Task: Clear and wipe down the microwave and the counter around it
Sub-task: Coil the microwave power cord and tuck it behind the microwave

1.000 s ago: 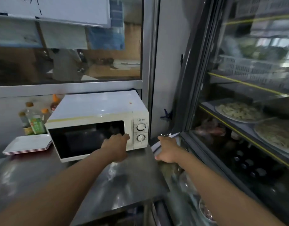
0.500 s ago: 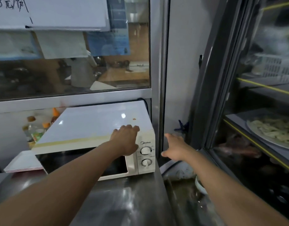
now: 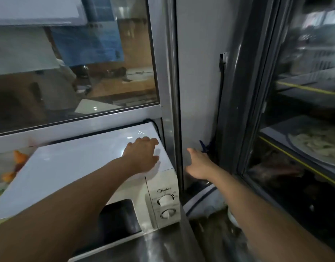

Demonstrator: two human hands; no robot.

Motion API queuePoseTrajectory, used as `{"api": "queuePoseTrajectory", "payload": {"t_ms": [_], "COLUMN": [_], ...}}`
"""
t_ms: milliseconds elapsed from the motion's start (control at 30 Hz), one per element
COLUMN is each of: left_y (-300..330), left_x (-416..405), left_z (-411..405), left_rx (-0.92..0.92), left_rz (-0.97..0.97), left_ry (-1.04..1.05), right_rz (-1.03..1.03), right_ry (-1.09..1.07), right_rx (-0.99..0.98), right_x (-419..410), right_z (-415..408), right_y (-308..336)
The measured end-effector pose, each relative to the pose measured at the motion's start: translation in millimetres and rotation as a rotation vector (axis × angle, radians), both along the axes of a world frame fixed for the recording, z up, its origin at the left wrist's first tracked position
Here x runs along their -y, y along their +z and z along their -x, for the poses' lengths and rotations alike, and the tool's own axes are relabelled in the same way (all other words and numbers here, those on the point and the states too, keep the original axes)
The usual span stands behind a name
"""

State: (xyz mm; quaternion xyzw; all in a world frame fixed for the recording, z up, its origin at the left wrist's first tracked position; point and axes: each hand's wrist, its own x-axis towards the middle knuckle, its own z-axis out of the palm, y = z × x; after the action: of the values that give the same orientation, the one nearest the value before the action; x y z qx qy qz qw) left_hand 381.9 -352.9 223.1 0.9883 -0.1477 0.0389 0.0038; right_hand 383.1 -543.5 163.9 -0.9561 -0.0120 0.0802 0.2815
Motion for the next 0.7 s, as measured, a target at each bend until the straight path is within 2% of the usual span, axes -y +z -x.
{"api": "queuePoseTrajectory", "payload": {"t_ms": [400, 600, 700], "left_y": [-14.2, -22.9, -24.4], "left_x": [19.0, 21.0, 18.5], "left_z": [-122.3, -164.3, -181.4], "left_rx": [0.013, 0.007, 0.024], "left_rz": [-0.034, -0.057, -0.044], "left_ry": [0.095, 0.084, 0.077], "right_rz": [-0.138, -0.228, -0.301], "right_ry": [0.075, 0.049, 0.068], "right_rx": [-0.023, -0.062, -0.021], "right_x": [-9.0, -19.6, -22.2], "right_z": [-150.5, -201.2, -221.7], "right_y": [-76.8, -119.0, -132.4]}}
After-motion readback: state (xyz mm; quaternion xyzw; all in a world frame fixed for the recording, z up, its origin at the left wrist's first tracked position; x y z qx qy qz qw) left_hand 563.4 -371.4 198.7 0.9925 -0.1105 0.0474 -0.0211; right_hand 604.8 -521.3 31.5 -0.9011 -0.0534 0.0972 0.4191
